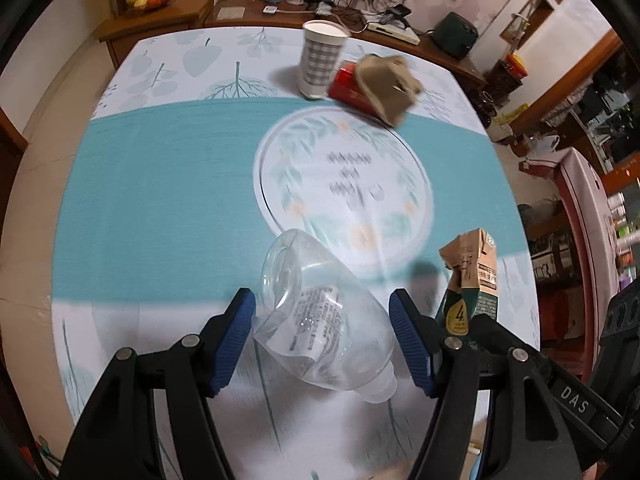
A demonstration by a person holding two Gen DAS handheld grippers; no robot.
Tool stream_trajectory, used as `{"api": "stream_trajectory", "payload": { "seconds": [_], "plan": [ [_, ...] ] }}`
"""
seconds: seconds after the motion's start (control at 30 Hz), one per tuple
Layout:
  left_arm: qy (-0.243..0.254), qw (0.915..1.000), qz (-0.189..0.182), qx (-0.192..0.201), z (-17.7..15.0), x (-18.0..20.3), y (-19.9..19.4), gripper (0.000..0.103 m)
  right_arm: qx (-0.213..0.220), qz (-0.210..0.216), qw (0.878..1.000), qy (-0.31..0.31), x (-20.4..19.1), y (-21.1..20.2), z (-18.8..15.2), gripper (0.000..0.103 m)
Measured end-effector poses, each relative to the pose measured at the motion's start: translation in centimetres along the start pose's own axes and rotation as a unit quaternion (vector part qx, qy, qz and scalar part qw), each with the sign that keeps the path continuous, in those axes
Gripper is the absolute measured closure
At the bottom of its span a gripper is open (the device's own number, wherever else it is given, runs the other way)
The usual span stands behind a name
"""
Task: Collect trash
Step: 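Carry the milk carton and plastic bottle down over the black trash bin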
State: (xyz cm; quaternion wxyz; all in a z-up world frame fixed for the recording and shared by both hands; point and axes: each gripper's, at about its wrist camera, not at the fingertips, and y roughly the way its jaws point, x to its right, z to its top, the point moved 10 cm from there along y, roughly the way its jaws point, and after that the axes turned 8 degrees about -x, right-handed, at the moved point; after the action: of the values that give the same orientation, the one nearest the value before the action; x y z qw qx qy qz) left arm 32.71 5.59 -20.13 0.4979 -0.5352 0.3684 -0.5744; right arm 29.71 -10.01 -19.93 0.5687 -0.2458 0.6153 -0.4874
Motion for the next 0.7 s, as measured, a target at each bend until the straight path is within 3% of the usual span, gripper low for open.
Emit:
{"api": "stream_trajectory", "payload": {
  "seconds": [0.47, 0.5, 0.7],
  "plan": [
    [-0.012, 0.9984, 0.0, 0.056, -17.8, 5.5, -7.9, 0.036, 0.027, 0.07, 0.994, -0.085, 3.4, -12.7, -13.6, 0.067],
    [-0.011, 0.9984, 0.0, 0.055, -19.1, 6.0, -8.3, 0.036, 0.028, 0.073, 0.993, -0.089, 3.6, -13.3, -14.4, 0.09],
    [0.007, 0.9992, 0.014, 0.038, -24.8, 7.6, -8.9, 0.036, 0.007, 0.079, 0.992, -0.099, 5.8, -15.1, -19.6, 0.095]
  ]
}}
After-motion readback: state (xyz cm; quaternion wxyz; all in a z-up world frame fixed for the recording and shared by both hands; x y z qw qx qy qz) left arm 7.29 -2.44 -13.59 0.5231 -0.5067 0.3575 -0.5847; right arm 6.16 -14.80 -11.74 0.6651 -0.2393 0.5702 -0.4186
